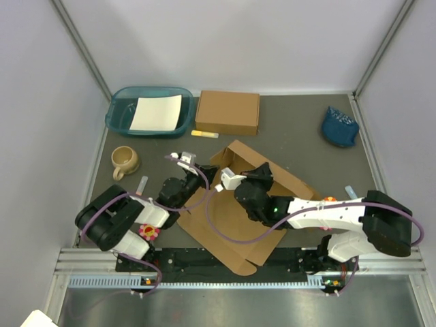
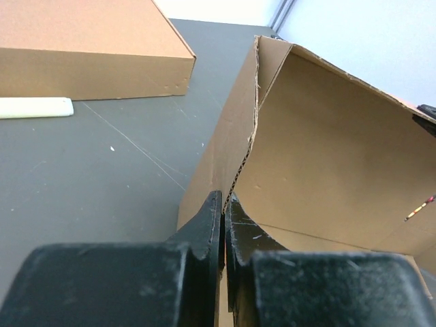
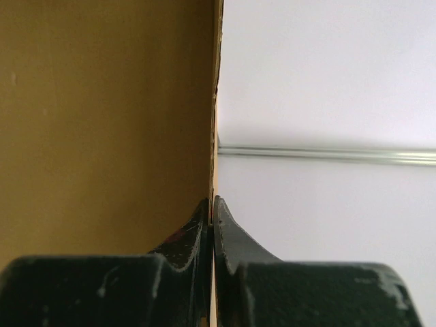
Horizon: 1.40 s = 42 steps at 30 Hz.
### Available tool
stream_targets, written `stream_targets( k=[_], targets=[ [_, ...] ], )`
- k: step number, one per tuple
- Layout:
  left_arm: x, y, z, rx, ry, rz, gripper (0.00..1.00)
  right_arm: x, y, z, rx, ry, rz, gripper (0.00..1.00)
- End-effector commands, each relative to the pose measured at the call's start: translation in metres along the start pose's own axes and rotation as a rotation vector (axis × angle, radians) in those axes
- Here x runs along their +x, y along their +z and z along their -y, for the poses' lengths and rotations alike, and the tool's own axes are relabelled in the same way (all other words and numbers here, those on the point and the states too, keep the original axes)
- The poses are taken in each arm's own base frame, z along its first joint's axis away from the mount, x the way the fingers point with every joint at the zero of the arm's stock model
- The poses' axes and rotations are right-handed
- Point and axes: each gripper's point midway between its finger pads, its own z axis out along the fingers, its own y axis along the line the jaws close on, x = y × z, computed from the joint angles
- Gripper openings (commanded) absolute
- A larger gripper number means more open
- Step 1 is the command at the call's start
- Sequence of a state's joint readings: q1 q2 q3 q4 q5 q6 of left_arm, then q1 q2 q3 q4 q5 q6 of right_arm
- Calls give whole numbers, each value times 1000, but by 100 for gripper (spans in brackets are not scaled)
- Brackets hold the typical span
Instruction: Fold the paper box
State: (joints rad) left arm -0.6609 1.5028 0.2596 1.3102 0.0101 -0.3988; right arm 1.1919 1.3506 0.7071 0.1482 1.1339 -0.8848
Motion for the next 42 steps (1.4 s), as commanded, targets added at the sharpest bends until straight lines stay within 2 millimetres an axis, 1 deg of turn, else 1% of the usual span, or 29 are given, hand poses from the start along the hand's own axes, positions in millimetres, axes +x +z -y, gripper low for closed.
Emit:
stream_targets(
  k=[1, 2, 6, 7, 8, 9, 11, 12, 13, 15, 16, 17, 18, 21, 23, 24, 26, 27, 29, 30, 32, 33, 37, 42],
  targets=[
    [-30, -6, 27, 111, -74, 142, 2, -15, 2, -27, -64, -43, 57, 0],
    [-32, -6, 31, 125, -82, 152, 2, -14, 2, -28, -66, -50, 55, 0],
    [-25, -5, 42, 157, -85, 139, 6, -13, 2, -25, -61, -50, 49, 0],
    [-25, -5, 43, 160, -84, 138, 8, -13, 2, -25, -62, -51, 49, 0],
    [-26, -5, 44, 163, -82, 145, 14, -12, 1, -23, -59, -47, 48, 0],
    [-28, -6, 43, 161, -76, 153, 17, -12, 1, -23, -60, -51, 46, 0],
    [-32, -9, 40, 143, -64, 165, 21, -10, 0, -22, -58, -48, 44, 0],
    [-30, -9, 38, 132, -47, 157, 21, -10, 0, -21, -57, -42, 43, 0],
    [-34, -11, 39, 133, -38, 162, 22, -9, 0, -21, -58, -43, 43, 0],
    [-30, -12, 36, 121, -15, 138, 24, -8, -1, -22, -59, -41, 41, 0],
    [-35, -14, 39, 125, -11, 149, 25, -8, -1, -23, -60, -43, 40, 0],
    [-37, -15, 31, 83, -8, 160, 25, -8, -1, -22, -60, -40, 40, 0],
    [-37, -16, 28, 70, 4, 161, 27, -8, -1, -22, -59, -40, 41, 0],
    [-46, -21, 25, 43, 22, 181, 29, -9, -1, -22, -61, -33, 46, 0],
    [-44, -24, 19, 13, 32, 173, 30, -9, -1, -22, -62, -34, 46, 0],
    [-50, -26, 19, 11, 38, 188, 30, -9, -1, -22, -62, -34, 46, 0],
    [-51, -28, 17, 0, 45, 187, 30, -9, -1, -21, -61, -30, 48, 0],
    [-56, -30, 17, -5, 51, 202, 30, -10, -1, -21, -61, -27, 49, 0],
    [-56, -32, 15, -18, 58, 195, 30, -9, -1, -21, -62, -25, 50, 0],
    [-62, -33, 15, -24, 64, 211, 30, -9, -2, -21, -62, -24, 51, 0],
    [-65, -35, 14, -37, 69, 221, 31, -10, -2, -21, -63, -25, 53, 0],
    [-72, -38, 14, -39, 70, 240, 31, -10, -2, -21, -63, -26, 53, 0],
    [-86, -44, 8, -88, 42, 290, 31, -11, -3, -21, -65, -22, 59, 0],
    [-103, -47, -1, -152, 63, 349, 32, -11, -3, -24, -70, -25, 62, 0]
  ],
)
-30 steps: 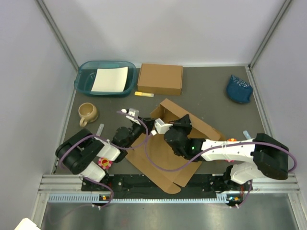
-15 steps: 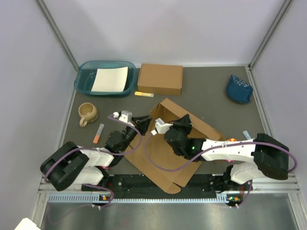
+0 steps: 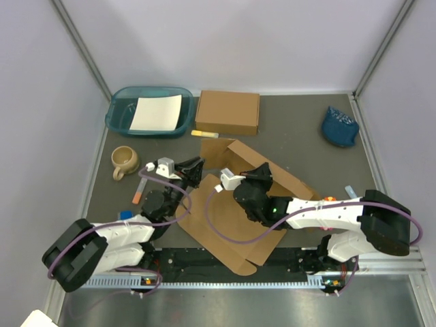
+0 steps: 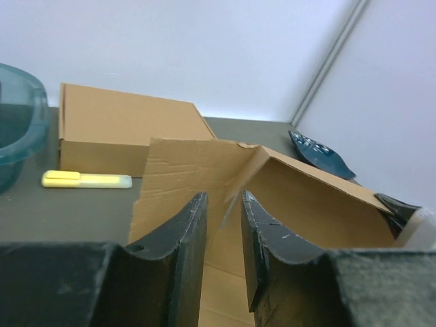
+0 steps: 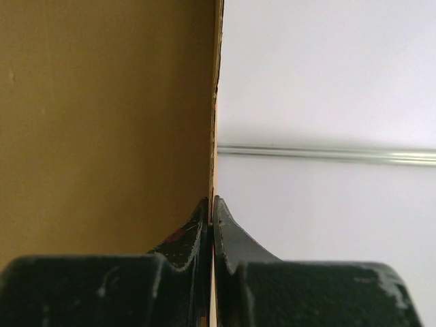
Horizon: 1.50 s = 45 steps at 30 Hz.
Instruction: Fold the paper box
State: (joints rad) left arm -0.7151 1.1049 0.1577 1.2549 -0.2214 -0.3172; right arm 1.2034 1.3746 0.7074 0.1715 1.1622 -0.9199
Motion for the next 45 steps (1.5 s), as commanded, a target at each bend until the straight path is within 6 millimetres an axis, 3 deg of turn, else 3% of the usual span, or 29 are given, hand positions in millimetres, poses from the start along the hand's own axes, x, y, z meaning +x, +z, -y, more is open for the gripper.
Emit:
stream_targets(
  k=[1, 3, 6, 10, 11, 22, 29, 33, 34, 39, 41, 45],
  targets=[
    [-18, 1, -15, -91, 26, 66, 32, -11, -2, -22, -84, 12, 75, 0],
    [-26, 6, -24, -151, 27, 91, 34, -11, -3, -22, -84, 13, 77, 0],
    [-20, 21, -32, -168, 45, 41, 39, -11, -3, -23, -85, 12, 78, 0],
    [-14, 35, -39, -131, 40, 16, 64, -12, -2, -24, -90, 11, 81, 0],
    [-8, 38, -42, -127, 52, -2, 65, -12, -3, -24, -92, 12, 84, 0],
    [14, 57, -57, 54, -32, -62, 63, -15, -4, -25, -103, 24, 100, 0],
    [25, 72, -37, 197, -58, -90, 59, -13, -4, -24, -105, 25, 102, 0],
    [28, 69, -24, 271, -81, -101, 49, -12, -4, -25, -105, 24, 100, 0],
    [28, 68, -23, 273, -89, -99, 38, -12, -4, -25, -106, 24, 100, 0],
    [26, 59, -18, 273, -110, -90, 5, -12, -4, -26, -107, 23, 100, 0],
    [23, 56, -16, 259, -102, -90, 0, -12, -4, -27, -107, 19, 99, 0],
    [22, 48, -2, 258, -114, -94, 0, -12, -3, -28, -107, 7, 95, 0]
  ],
)
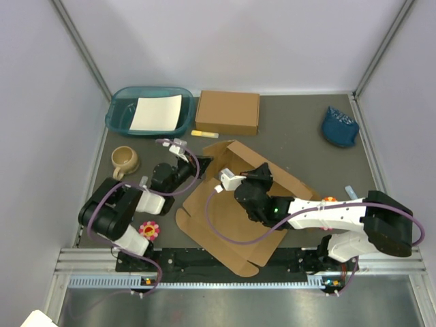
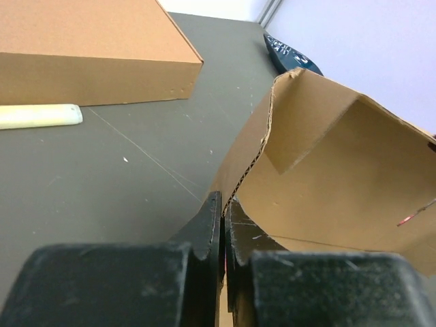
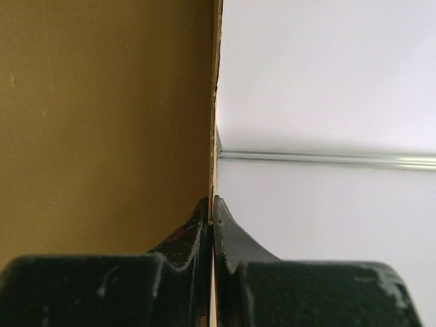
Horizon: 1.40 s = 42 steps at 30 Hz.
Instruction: Fold the paper box
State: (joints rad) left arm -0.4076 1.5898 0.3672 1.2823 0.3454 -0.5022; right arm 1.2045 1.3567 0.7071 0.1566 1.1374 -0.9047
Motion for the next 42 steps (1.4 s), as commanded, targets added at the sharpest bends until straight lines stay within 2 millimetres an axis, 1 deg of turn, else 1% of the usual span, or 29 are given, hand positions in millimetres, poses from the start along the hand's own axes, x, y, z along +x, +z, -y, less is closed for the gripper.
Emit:
stream_targets(
  k=[1, 2, 3, 5, 6, 11, 13, 16, 17, 19, 20, 23, 24, 27, 35, 36, 42],
  targets=[
    [-59, -9, 51, 123, 70, 233, 0, -10, -2, -29, -92, -14, 72, 0],
    [-57, -10, 54, 123, 75, 230, 0, -10, -2, -29, -90, -17, 71, 0],
    [-51, -10, 59, 125, 71, 211, 0, -10, -2, -30, -89, -26, 68, 0],
    [-50, -14, 63, 119, 76, 215, 0, -10, -1, -29, -83, -30, 67, 0],
    [-49, -14, 70, 129, 75, 214, 0, -10, -1, -29, -78, -37, 61, 0],
    [-39, -20, 76, 115, 78, 193, 0, -10, -1, -29, -72, -44, 53, 0],
    [-30, -22, 78, 115, 77, 173, 0, -11, -1, -30, -72, -47, 53, 0],
    [-20, -25, 77, 114, 66, 154, 2, -11, -2, -30, -71, -52, 51, 0],
    [-19, -25, 78, 116, 66, 155, 5, -11, -2, -30, -72, -53, 50, 0],
    [-12, -26, 80, 124, 68, 135, 8, -11, -2, -31, -73, -53, 51, 0],
    [-9, -26, 82, 129, 71, 125, 11, -11, -2, -31, -73, -55, 51, 0],
    [-3, -28, 87, 144, 93, 105, 15, -11, -2, -31, -73, -52, 51, 0],
    [1, -28, 86, 138, 95, 90, 18, -11, -2, -31, -73, -50, 51, 0],
    [2, -31, 86, 128, 104, 85, 21, -12, -3, -31, -75, -50, 57, 0],
    [6, -42, 83, 97, 113, 64, 22, -12, -3, -31, -76, -44, 59, 0],
    [4, -44, 84, 98, 111, 70, 22, -12, -3, -31, -76, -42, 60, 0],
    [12, -52, 79, 66, 115, 49, 25, -13, -3, -31, -77, -44, 62, 0]
  ],
)
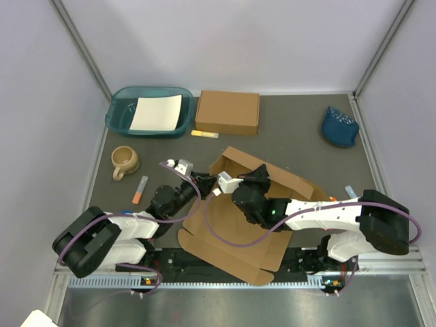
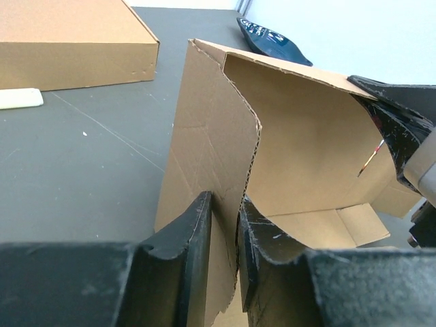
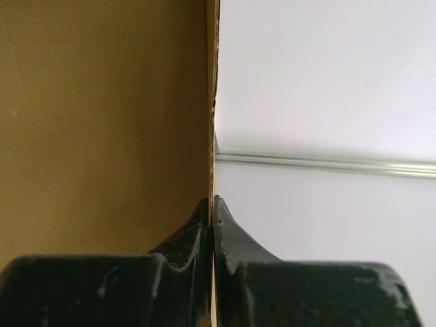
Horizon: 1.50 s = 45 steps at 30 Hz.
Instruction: Fold the paper box
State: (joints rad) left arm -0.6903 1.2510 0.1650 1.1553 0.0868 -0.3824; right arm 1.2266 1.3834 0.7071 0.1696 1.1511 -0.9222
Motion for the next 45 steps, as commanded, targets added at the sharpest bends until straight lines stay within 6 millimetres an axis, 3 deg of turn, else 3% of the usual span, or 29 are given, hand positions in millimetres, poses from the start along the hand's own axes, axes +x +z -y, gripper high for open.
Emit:
stream_targets(
  k=[1, 9, 14, 20, 21, 27, 32, 36, 45],
  targets=[
    [-11, -6, 10, 29, 11, 49, 26, -9, -1, -25, -76, -8, 57, 0],
    [-19, -13, 0, -37, 27, 72, 42, -9, -1, -25, -76, -10, 59, 0],
    [-32, -14, -5, -75, 48, 103, 45, -9, -2, -25, -76, -9, 61, 0],
    [-57, -22, -5, -106, 67, 172, 48, -9, -2, -25, -76, -6, 64, 0],
    [-71, -24, -5, -123, 64, 211, 48, -9, -2, -25, -76, -8, 64, 0],
    [-104, -33, -19, -254, 13, 300, 52, -10, -2, -25, -77, -6, 67, 0],
    [-118, -46, -47, -418, -46, 395, 56, -11, -3, -24, -76, -3, 70, 0],
    [-114, -39, -64, -496, -52, 384, 57, -11, -4, -25, -78, -5, 73, 0],
    [-115, -27, -126, -689, -105, 349, 53, -11, -6, -27, -82, -8, 77, 0]
  ],
)
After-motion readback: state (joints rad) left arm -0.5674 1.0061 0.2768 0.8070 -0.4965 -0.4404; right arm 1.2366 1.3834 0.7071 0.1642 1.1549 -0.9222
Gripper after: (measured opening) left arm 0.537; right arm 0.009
